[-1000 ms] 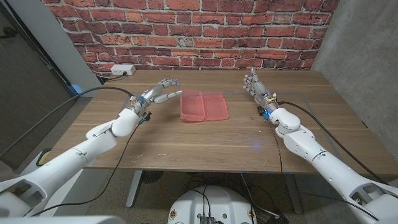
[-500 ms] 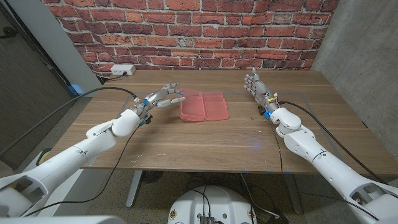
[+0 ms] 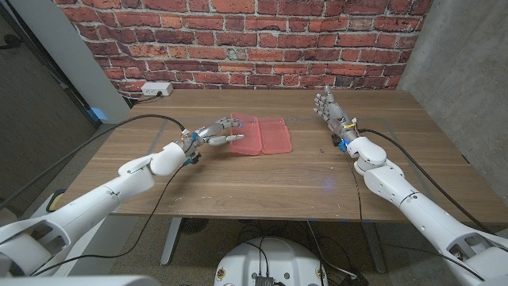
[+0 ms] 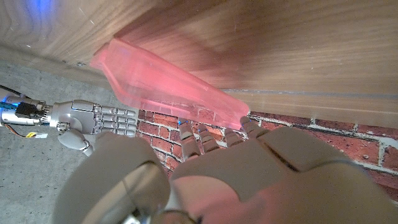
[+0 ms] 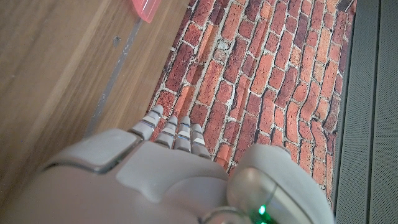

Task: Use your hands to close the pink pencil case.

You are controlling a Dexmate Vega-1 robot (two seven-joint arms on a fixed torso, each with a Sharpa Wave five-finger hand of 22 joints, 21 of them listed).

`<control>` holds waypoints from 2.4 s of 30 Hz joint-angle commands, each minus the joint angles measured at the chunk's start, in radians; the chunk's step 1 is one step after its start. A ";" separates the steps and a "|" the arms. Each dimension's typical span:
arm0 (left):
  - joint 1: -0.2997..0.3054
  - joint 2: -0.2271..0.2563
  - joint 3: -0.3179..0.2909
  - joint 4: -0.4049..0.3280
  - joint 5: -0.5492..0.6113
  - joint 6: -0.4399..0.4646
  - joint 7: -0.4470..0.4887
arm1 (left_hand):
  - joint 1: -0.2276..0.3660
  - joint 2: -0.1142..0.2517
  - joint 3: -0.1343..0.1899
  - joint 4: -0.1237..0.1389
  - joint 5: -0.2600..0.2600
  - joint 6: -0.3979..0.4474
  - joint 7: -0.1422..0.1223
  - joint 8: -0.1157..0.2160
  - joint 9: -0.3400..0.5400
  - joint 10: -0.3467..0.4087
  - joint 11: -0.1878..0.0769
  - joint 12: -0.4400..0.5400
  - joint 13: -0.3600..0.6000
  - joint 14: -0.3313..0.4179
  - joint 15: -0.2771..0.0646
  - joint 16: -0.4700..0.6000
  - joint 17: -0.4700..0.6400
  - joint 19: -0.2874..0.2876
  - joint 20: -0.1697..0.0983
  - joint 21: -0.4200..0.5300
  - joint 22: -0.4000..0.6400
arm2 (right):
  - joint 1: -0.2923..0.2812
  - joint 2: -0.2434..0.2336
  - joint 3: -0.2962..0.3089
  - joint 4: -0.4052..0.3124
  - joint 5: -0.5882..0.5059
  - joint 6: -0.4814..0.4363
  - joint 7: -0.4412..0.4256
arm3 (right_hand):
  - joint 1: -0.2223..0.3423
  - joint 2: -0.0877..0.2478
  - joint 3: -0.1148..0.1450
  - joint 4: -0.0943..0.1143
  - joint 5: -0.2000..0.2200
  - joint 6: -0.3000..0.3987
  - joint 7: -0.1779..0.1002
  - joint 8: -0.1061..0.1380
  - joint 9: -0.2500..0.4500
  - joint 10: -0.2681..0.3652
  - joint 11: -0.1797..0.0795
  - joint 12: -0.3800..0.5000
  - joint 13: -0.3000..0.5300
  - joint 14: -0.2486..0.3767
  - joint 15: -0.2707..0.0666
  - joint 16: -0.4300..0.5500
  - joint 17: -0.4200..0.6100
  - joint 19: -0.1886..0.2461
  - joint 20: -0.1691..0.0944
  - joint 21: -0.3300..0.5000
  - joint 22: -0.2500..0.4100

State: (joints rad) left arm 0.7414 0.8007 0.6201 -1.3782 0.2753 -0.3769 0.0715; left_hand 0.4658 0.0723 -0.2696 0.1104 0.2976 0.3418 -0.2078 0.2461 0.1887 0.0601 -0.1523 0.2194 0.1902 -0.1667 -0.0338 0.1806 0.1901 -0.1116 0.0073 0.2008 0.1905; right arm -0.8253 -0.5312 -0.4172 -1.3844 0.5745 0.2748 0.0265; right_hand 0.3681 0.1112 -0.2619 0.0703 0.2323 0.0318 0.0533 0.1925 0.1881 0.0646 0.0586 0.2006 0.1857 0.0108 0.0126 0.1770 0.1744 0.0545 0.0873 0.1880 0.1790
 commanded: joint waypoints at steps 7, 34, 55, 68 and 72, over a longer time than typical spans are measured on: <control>0.035 0.029 -0.008 -0.062 0.024 0.070 0.021 | -0.010 0.002 -0.025 0.002 -0.004 0.089 0.015 0.011 0.001 0.172 -0.016 0.050 0.002 -0.012 -0.106 0.028 0.001 -0.006 0.005 0.014 0.004 | 0.015 0.016 -0.003 0.039 0.008 0.010 0.017 | 0.002 0.000 0.005 -0.003 -0.006 -0.003 0.000 0.004 0.005 0.000 0.005 0.008 0.002 -0.004 0.004 0.006 0.005 -0.008 0.003 0.004 0.004; 0.040 0.054 0.015 -0.098 -0.008 0.183 -0.098 | -0.029 0.003 -0.043 0.014 -0.008 0.251 0.075 0.046 0.001 0.323 -0.016 0.058 0.002 0.072 -0.093 0.043 -0.001 0.021 0.029 0.023 0.003 | 0.034 0.024 -0.008 0.069 0.011 0.011 0.034 | 0.002 0.001 0.007 -0.004 -0.008 -0.004 0.000 0.004 0.005 -0.002 0.001 0.008 0.001 -0.006 0.005 0.007 0.005 -0.009 0.002 0.006 0.004; 0.030 0.037 0.009 -0.080 -0.017 0.134 -0.043 | -0.038 0.006 -0.046 0.018 -0.012 0.297 0.086 0.051 0.001 0.366 -0.018 0.055 0.002 0.109 -0.102 0.047 -0.003 0.054 0.035 0.032 0.002 | 0.045 0.024 -0.009 0.077 0.012 0.006 0.040 | 0.002 0.002 0.009 -0.005 -0.010 -0.003 0.001 0.004 0.005 -0.002 0.003 0.009 0.001 -0.006 0.003 0.007 0.004 -0.010 0.002 0.007 0.004; 0.034 0.019 -0.003 -0.079 -0.014 0.094 0.010 | -0.033 0.006 -0.046 0.014 -0.013 0.231 0.053 0.010 0.001 0.350 -0.017 0.026 0.002 0.121 -0.107 0.040 -0.004 0.068 0.033 0.032 0.001 | -0.001 -0.055 -0.018 -0.035 -0.020 -0.073 0.020 | -0.013 0.006 0.010 0.001 -0.016 -0.020 -0.062 0.006 0.006 0.126 -0.004 0.058 0.011 0.052 0.040 0.029 0.012 0.061 0.048 0.041 0.011; 0.026 0.018 0.001 -0.076 -0.007 0.097 -0.001 | -0.032 0.005 -0.046 0.013 -0.013 0.239 0.053 0.012 0.001 0.353 -0.017 0.025 0.002 0.125 -0.109 0.040 -0.004 0.070 0.031 0.032 0.001 | -0.003 -0.077 -0.022 -0.057 -0.023 -0.096 0.035 | -0.015 0.003 0.009 0.002 -0.017 -0.021 -0.050 0.007 0.006 0.164 0.010 0.070 0.012 0.100 0.039 0.039 0.013 0.101 0.050 0.055 0.017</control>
State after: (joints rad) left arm 0.7739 0.8271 0.6252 -1.4580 0.2606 -0.2575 0.0482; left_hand 0.4286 0.0766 -0.3087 0.1256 0.2823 0.5713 -0.1554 0.2587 0.1906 0.4176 -0.1676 0.2473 0.1884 -0.0499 -0.0357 0.2246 0.1844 -0.0446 0.0413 0.2234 0.1908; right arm -0.8036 -0.5484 -0.4303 -1.3645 0.5660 0.2350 0.0560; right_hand 0.3614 0.1178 -0.2548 0.0690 0.2166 0.0104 -0.0005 0.1925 0.1934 0.1973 0.0618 0.2574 0.1934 0.0869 0.0514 0.2079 0.1841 0.1341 0.1341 0.2342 0.1888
